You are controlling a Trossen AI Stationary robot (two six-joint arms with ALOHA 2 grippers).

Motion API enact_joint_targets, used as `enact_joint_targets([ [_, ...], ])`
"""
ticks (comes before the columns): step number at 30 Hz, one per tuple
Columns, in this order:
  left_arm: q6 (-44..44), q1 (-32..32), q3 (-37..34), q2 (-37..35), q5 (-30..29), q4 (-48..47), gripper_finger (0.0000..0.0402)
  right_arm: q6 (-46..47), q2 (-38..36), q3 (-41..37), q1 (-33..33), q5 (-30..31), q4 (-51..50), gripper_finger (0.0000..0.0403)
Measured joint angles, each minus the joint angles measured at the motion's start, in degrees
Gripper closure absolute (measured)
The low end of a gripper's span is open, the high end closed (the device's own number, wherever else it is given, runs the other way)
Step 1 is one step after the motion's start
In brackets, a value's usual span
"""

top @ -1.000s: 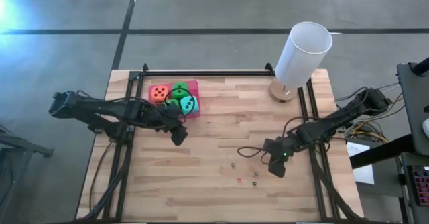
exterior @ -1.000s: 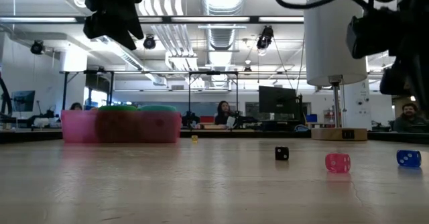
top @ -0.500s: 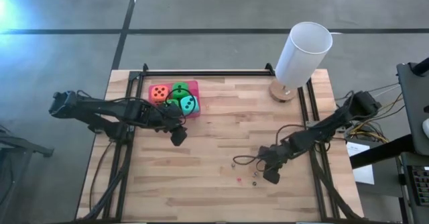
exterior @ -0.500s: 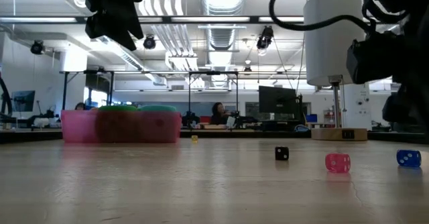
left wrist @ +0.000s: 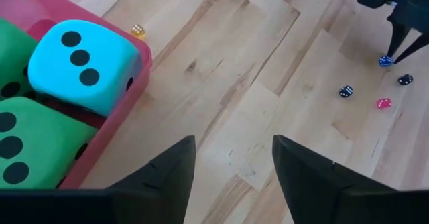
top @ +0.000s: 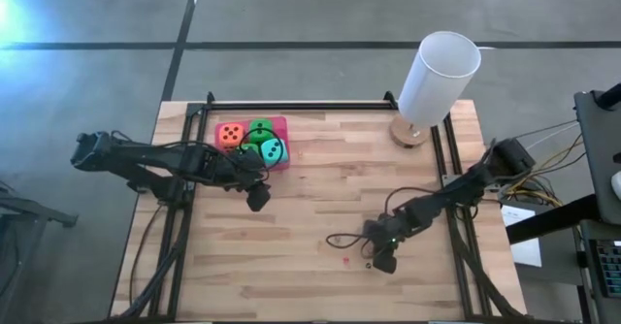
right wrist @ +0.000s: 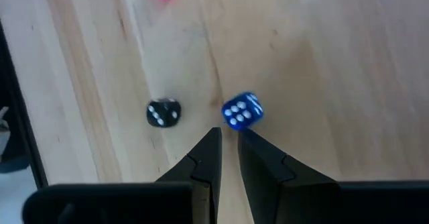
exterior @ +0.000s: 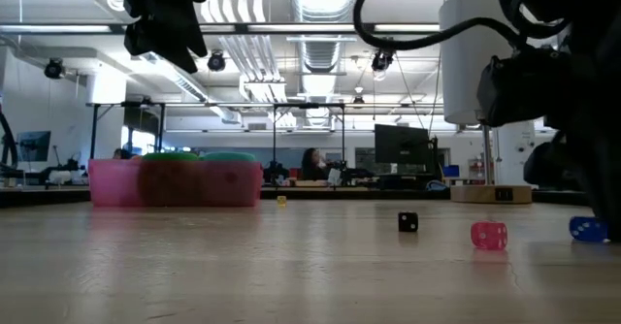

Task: Pick & Place Dice
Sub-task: Put the left small black dice into the red bin

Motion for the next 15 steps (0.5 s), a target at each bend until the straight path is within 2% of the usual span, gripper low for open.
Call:
enact_joint_targets([
  [15,0.0,0.0,0.0,0.0,1.6,0.0,0.023,-13.3,6.8,7.1,-5.6,-0.6,0.4,0.0351],
])
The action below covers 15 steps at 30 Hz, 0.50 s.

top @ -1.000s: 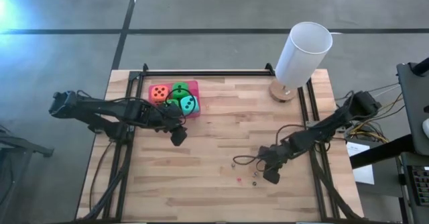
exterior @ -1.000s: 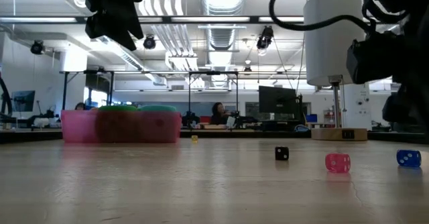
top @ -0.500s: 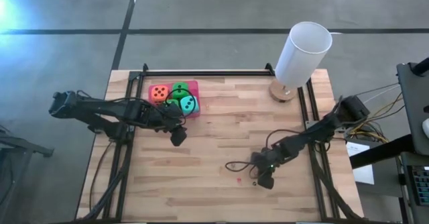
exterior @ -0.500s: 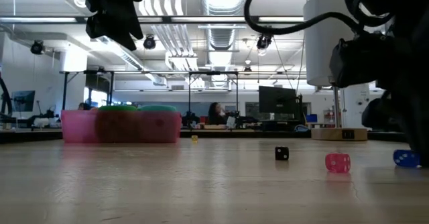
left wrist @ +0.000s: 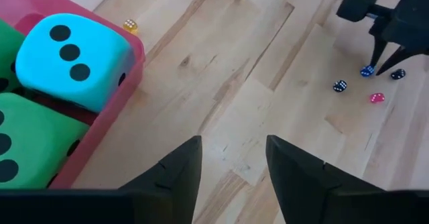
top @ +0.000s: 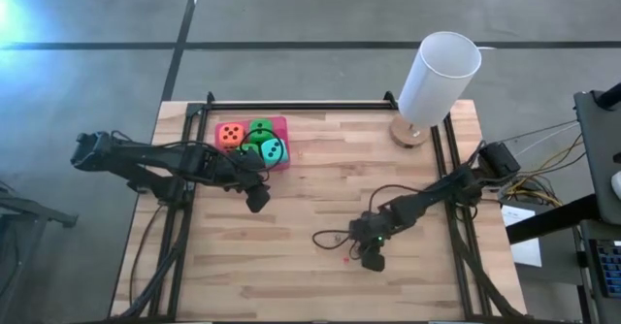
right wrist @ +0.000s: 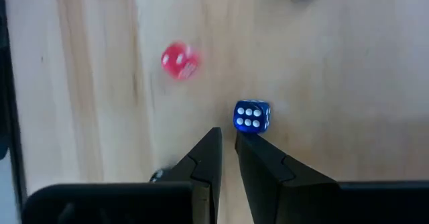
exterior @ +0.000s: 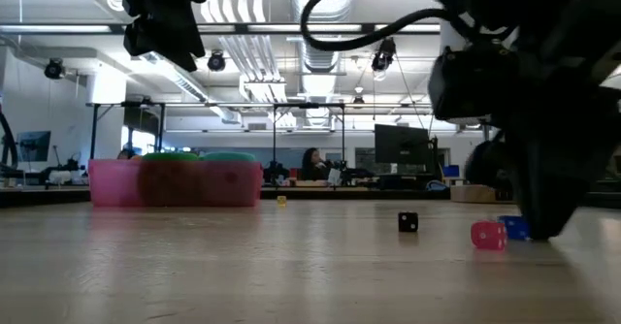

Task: Pick & Place Dice
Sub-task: Put the left small black dice into the red bin

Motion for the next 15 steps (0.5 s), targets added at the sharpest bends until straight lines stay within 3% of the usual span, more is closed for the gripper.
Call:
enact_joint_targets([
  [15,3.0,0.0,0.0,0.0,1.6,0.0,0.0229,-13.4,10.5,13.8,-9.2,1.5,-0.8,0.0351],
])
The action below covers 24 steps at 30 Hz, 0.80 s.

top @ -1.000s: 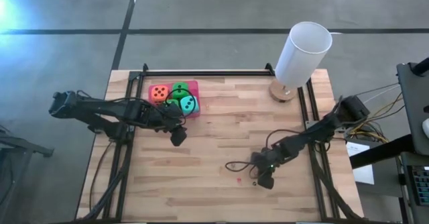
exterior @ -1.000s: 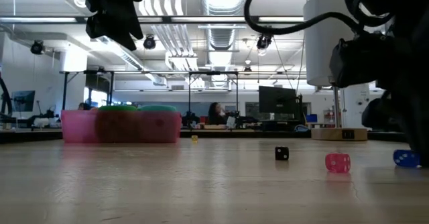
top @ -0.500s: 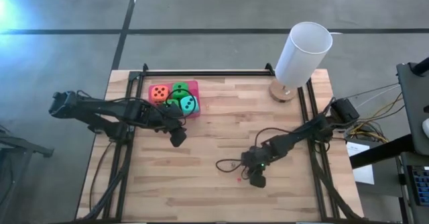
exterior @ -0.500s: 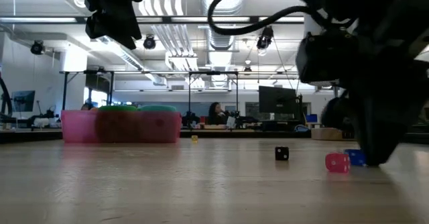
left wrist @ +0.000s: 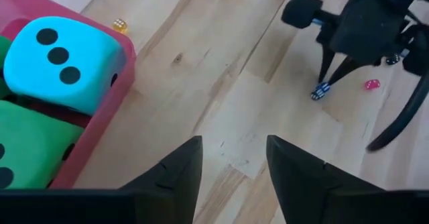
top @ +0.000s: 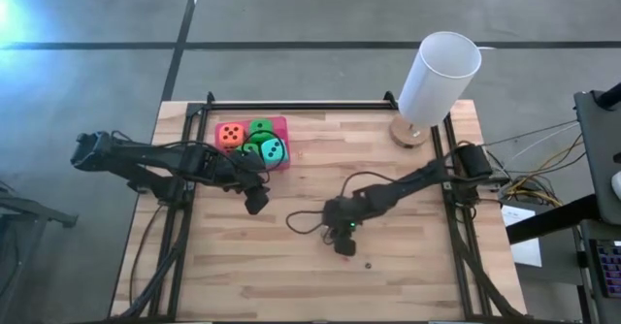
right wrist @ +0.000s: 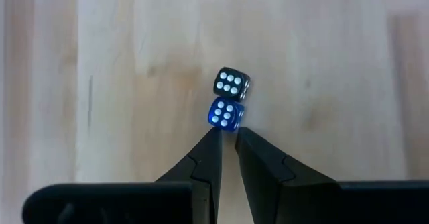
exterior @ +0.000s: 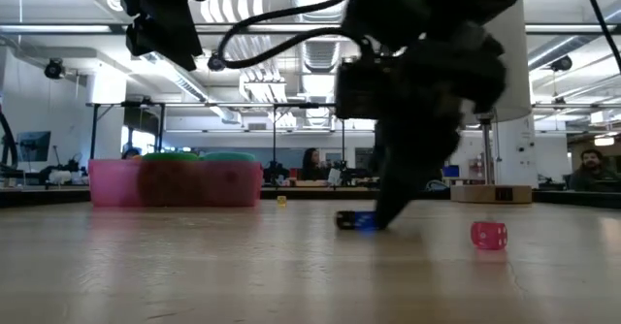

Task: Pick & Place Dice
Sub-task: Put the left small black dice into the red bin

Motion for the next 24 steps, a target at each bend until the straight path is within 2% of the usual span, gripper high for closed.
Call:
enact_joint_targets([
  [6,1.1,0.0,0.0,0.0,0.0,0.0,0.0219,-3.2,2.9,5.1,-0.5,0.4,-2.1,0.0351],
  [12,1.2,0.0,0.0,0.0,0.0,0.0,0.0209,-4.0,1.7,5.8,-0.5,0.6,-6.8,0.0351],
  [24,1.5,0.0,0.0,0.0,0.0,0.0,0.0195,-0.3,-13.3,5.0,2.5,11.7,-18.2,0.0351],
])
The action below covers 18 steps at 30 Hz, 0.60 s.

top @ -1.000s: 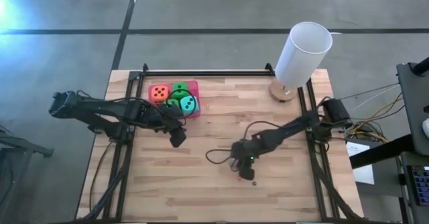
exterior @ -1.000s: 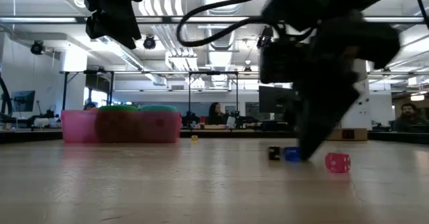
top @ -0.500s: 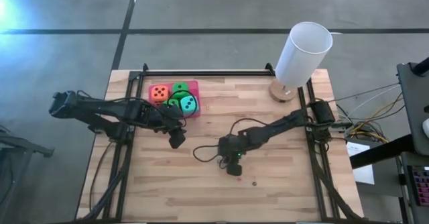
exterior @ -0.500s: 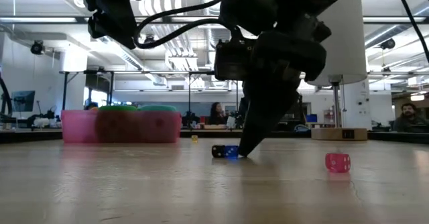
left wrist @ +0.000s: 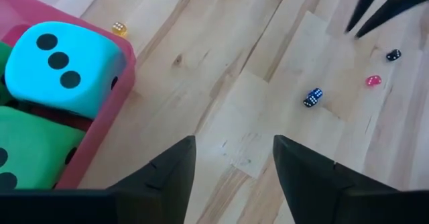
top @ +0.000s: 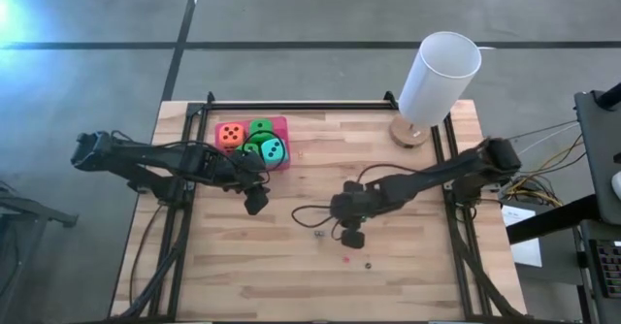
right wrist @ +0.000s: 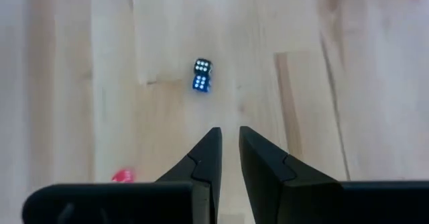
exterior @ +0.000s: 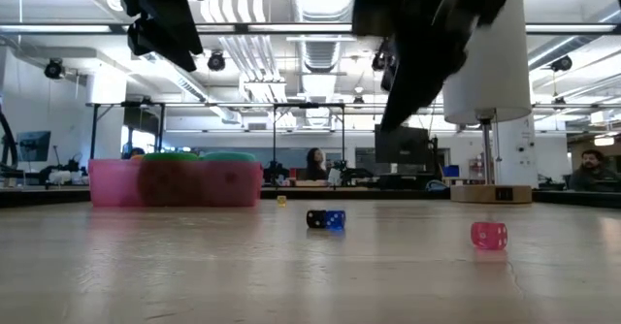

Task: Pick & Place Dice
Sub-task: Put the left small black dice into the red bin

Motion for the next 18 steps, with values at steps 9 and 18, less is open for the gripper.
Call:
enact_joint_targets([
  [9,0.0,0.0,0.0,0.0,0.0,2.6,0.0187,9.6,-14.9,-8.1,4.6,7.2,-1.1,0.0351],
  [18,3.0,0.0,0.0,0.0,0.2,7.4,0.0203,15.5,-27.3,-15.8,8.3,11.8,-0.9,0.0351],
])
